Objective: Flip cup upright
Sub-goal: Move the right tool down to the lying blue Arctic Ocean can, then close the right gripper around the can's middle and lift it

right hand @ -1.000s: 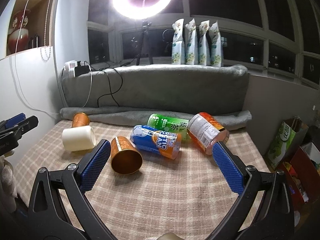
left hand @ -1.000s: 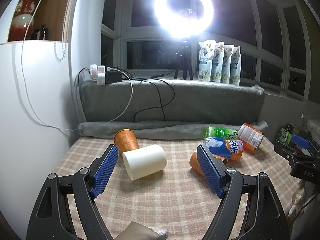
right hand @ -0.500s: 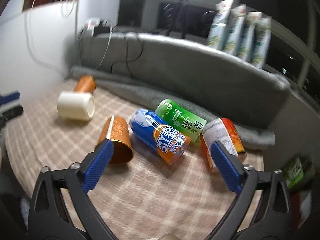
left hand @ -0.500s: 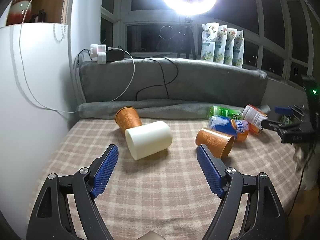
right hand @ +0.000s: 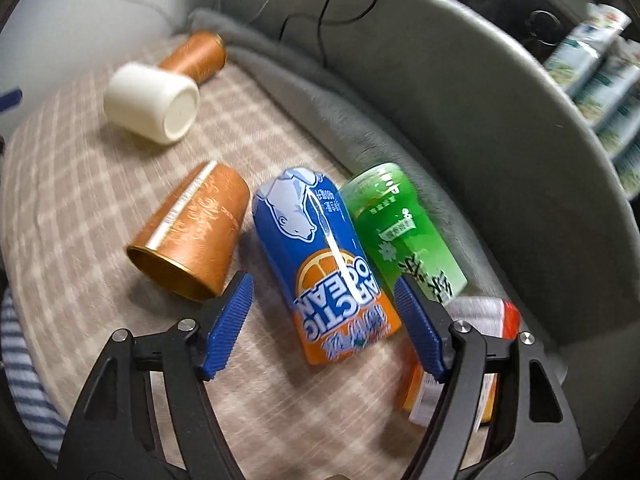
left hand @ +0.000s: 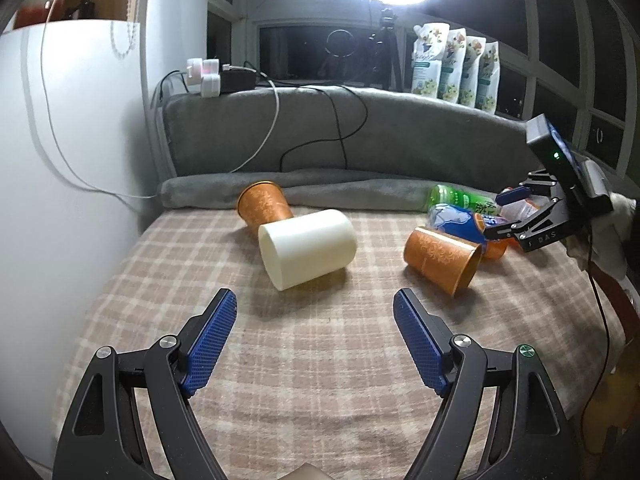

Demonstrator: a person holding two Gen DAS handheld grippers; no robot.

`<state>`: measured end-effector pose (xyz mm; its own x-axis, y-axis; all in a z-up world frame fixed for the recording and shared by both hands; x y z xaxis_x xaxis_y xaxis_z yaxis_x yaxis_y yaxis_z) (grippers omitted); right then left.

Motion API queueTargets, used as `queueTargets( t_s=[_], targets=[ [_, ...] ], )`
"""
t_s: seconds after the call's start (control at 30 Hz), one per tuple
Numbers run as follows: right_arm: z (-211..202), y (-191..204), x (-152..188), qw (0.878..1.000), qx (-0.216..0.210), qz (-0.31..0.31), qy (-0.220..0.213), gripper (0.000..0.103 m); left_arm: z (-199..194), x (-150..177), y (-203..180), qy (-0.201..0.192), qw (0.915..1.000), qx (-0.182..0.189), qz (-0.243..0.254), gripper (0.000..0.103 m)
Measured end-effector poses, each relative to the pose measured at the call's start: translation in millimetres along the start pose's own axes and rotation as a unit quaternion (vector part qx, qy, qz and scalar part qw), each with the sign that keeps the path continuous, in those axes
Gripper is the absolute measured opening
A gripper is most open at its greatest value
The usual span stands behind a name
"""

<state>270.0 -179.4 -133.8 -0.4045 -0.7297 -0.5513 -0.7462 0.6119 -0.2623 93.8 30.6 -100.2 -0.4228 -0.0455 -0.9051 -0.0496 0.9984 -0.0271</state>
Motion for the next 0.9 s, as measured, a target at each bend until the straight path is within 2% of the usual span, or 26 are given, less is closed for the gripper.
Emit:
queueTargets(
  t_s=[0.37,0.5,0.9],
  targets=[
    [45.2,13.0,-0.8,0.995,-0.045,-0.061,0.059,0.074,7.5,0.7,16.0,0.007,0.9996,-0.025,-0.011,0.081],
    [55.7,14.9,1.3,0.993,-0.044,-0.079,0.072,0.074,10.3,2.5,17.2,0.012,0.9995,-0.027,-0.012,0.081],
    [62.9,12.9,0.4,0.994,-0.034,-0.076,0.068,0.065,10.9,0.6,19.4,0.009,0.9994,-0.030,-0.012,0.081]
  ],
)
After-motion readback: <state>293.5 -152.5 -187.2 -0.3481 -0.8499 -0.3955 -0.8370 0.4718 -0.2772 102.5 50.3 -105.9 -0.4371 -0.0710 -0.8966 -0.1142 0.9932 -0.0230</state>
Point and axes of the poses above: each gripper's, at about its wrist camera, not at the fingertips, and z roughly the way its jaws point, y to its left, x to its underside, the point moved 10 cm from there along z, roughly the way its jaws point, and after that the axes turned 9 degrees about -y, right-handed, at the moved point
